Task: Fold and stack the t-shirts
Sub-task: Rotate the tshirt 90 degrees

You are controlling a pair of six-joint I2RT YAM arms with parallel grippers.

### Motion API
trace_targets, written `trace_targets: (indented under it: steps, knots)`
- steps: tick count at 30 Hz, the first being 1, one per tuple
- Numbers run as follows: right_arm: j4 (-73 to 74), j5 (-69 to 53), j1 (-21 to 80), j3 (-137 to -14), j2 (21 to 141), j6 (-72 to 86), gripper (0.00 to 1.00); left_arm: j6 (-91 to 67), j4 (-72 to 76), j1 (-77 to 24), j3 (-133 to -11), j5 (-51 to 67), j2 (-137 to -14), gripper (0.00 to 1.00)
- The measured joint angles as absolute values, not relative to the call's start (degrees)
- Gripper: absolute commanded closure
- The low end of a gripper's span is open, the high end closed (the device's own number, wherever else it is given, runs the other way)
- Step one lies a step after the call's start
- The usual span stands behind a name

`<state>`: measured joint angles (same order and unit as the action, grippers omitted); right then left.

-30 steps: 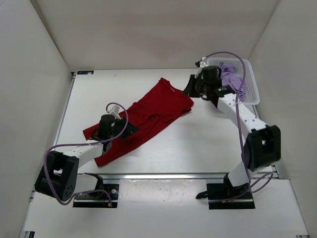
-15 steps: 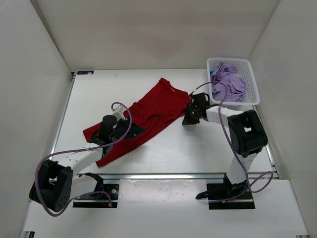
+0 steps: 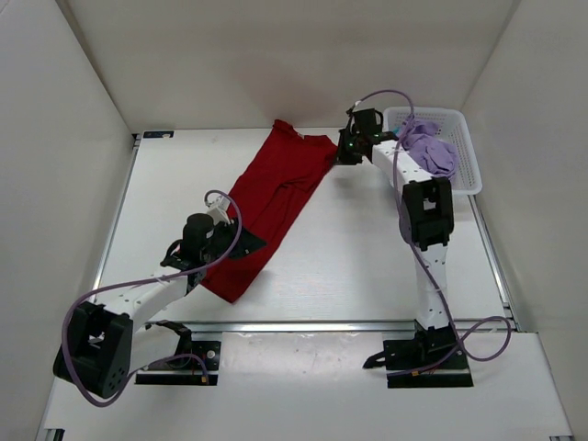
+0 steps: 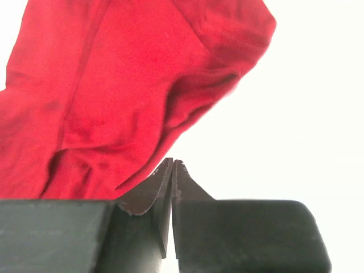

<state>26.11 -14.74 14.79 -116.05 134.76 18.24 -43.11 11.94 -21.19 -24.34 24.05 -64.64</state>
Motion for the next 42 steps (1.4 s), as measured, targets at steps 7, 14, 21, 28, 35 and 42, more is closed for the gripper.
trace_targets:
  steps: [7, 14, 21, 28, 35, 42]
  knots:
    - [17.39, -13.26, 19.94, -80.20, 104.22, 19.68, 0.73, -42.59, 10.55, -19.46, -24.69, 25.34, -64.12, 0.72]
    - [2.00, -18.11, 41.23, -54.22, 95.02, 29.74, 0.63, -40.27, 6.33, -9.89, -24.77, 25.56, -55.90, 0.71]
    - [-9.43, -19.27, 49.98, -51.40, 103.61, 40.27, 0.60, -39.51, 3.90, -9.65, -24.75, 26.15, -52.90, 0.71]
    - [-18.00, -19.81, 49.10, -58.22, 112.88, 46.41, 0.76, -38.85, 2.98, -9.37, -24.03, 26.15, -50.98, 0.71]
    - [-22.68, -23.03, 46.57, -57.45, 115.77, 48.58, 1.00, -38.76, 2.94, -10.61, -22.83, 25.71, -51.64, 0.71]
    - [-13.43, -25.17, 31.83, -39.53, 96.82, 40.45, 0.98, -38.04, 3.11, -17.23, -22.83, 22.92, -55.72, 0.72]
